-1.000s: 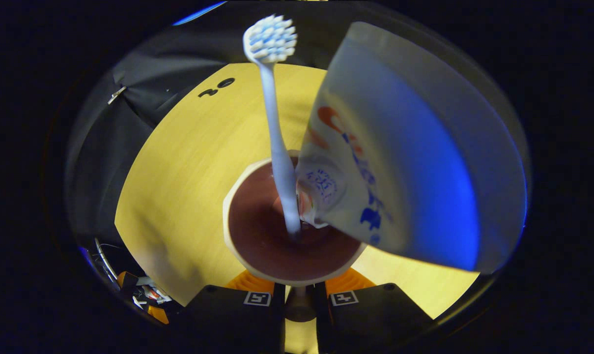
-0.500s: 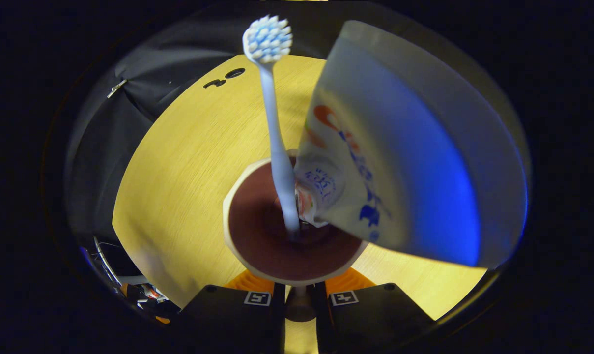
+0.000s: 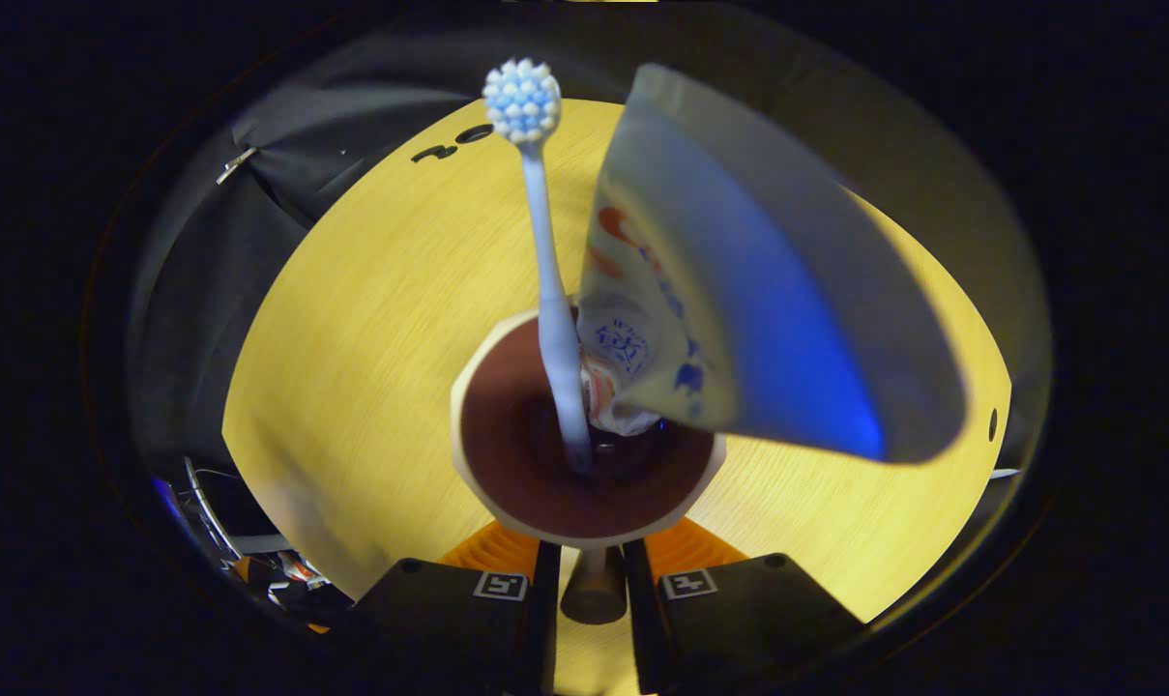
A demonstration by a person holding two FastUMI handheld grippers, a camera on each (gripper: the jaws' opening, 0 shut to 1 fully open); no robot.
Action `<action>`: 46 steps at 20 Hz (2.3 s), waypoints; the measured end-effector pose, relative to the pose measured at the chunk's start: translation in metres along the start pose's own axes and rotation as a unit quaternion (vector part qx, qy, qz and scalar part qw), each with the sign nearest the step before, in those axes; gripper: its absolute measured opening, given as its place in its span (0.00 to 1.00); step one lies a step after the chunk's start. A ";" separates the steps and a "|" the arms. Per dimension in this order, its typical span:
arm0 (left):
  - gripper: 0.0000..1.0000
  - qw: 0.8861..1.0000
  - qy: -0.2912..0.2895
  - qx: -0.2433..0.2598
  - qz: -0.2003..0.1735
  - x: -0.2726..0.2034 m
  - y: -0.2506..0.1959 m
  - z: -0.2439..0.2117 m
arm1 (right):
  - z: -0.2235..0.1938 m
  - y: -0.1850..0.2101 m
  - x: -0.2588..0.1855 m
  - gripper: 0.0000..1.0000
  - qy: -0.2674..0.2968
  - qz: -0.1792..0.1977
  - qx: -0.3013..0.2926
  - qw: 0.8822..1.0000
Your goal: Put the toothbrush and toothpaste on the desktop into the cup, then pick up the cup and place it on the coaster on the desktop.
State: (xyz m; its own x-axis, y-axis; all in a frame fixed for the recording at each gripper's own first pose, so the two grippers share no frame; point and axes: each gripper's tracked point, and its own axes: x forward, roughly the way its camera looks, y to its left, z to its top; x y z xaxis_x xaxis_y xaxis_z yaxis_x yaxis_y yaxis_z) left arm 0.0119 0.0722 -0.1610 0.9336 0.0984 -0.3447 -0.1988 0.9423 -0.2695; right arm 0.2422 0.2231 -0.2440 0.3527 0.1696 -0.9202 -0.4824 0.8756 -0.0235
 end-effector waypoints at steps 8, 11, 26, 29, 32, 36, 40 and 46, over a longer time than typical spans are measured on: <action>0.98 1.000 -0.009 0.019 -0.020 -0.017 -0.026 0.017 | 0.004 -0.013 -0.082 0.99 -0.088 0.008 0.020 0.996; 0.98 0.999 -0.021 0.024 -0.039 -0.027 -0.042 0.032 | 0.006 -0.012 -0.141 0.98 -0.154 0.025 0.048 0.987; 0.98 0.980 -0.146 0.081 -0.111 -0.098 -0.118 0.160 | -0.110 -0.063 -0.387 0.98 -0.482 -0.098 0.133 0.860; 0.98 0.974 -0.166 0.075 -0.136 -0.115 -0.143 0.160 | -0.134 -0.079 -0.409 0.98 -0.526 -0.130 0.160 0.825; 0.97 0.976 -0.167 0.053 -0.131 -0.119 -0.158 0.152 | -0.159 -0.081 -0.424 0.98 -0.562 -0.150 0.187 0.792; 0.97 0.977 -0.151 0.064 -0.139 -0.109 -0.182 0.144 | -0.179 -0.092 -0.417 0.98 -0.566 -0.169 0.189 0.785; 0.97 0.976 -0.159 0.067 -0.133 -0.099 -0.187 0.153 | -0.179 -0.100 -0.406 0.98 -0.558 -0.165 0.171 0.795; 0.97 0.974 -0.189 0.071 -0.105 -0.084 -0.184 0.180 | -0.166 -0.113 -0.405 0.98 -0.557 -0.148 0.157 0.802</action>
